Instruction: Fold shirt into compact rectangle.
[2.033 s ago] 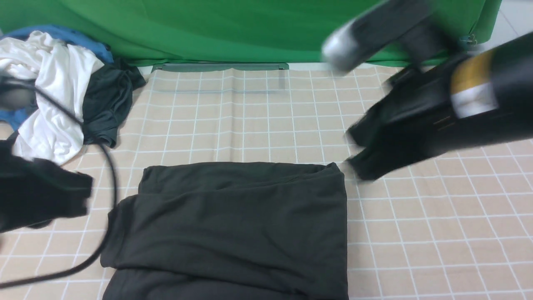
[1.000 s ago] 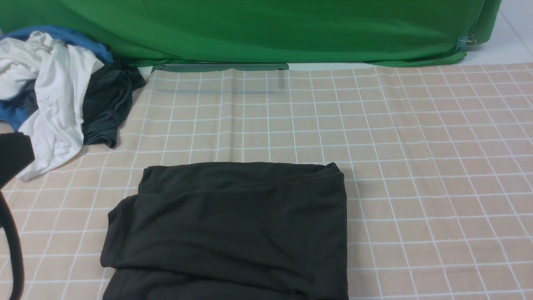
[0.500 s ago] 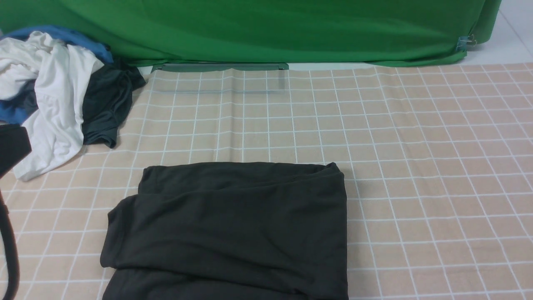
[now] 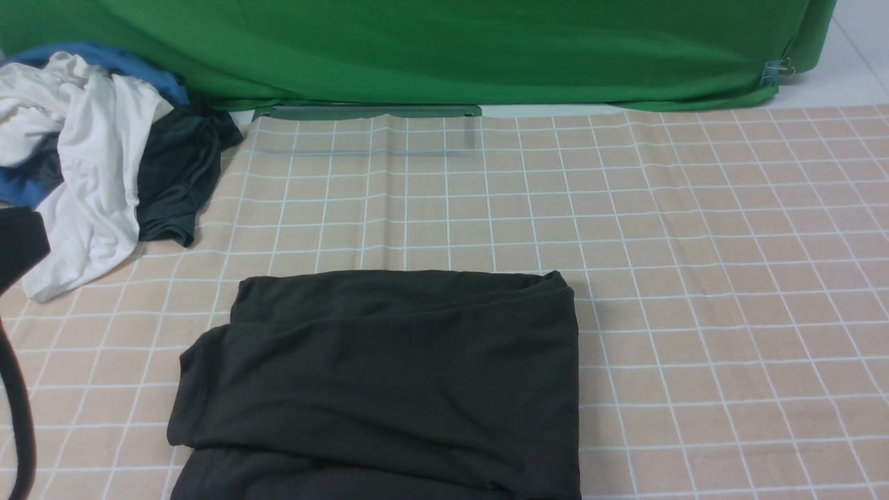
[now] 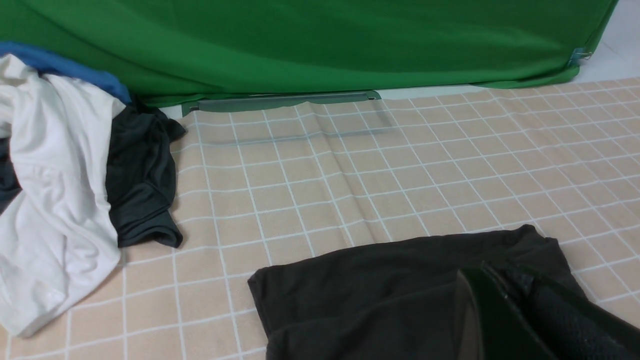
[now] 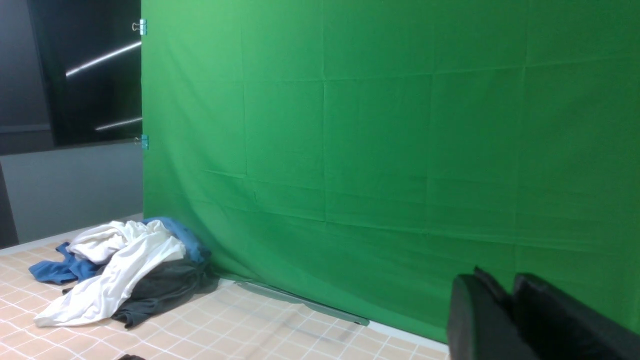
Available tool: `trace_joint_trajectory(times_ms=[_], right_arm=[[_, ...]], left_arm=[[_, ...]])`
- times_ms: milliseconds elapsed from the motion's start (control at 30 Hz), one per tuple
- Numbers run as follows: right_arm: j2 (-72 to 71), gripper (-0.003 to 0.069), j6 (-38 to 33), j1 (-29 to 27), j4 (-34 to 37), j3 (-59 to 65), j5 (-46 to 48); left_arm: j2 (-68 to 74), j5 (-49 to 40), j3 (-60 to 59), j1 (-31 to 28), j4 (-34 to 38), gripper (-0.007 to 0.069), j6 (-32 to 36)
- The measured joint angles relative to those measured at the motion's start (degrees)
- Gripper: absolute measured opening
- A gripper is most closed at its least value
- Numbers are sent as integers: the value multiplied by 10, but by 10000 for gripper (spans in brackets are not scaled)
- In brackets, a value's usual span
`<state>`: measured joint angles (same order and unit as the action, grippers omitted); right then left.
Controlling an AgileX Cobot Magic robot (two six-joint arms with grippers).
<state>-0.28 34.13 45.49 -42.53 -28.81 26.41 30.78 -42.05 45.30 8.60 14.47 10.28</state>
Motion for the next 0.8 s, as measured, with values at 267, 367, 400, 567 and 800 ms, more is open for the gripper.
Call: trace_joint_trajectory(times_ms=[267, 367, 400, 567, 800], right_arm=[[0, 144, 0, 0, 0, 0, 0], [0, 153, 0, 0, 0, 0, 0], [0, 155, 0, 0, 0, 0, 0], [0, 174, 0, 0, 0, 0, 0], [0, 197, 0, 0, 0, 0, 0]], left_arm=[[-37, 144, -56, 0, -23, 19, 20], [-85, 232, -135, 0, -35, 19, 20], [-106, 265, -172, 0, -40, 19, 20], [-202, 357, -334, -21, -50, 19, 20], [-280, 339, -451, -82, -50, 19, 20]])
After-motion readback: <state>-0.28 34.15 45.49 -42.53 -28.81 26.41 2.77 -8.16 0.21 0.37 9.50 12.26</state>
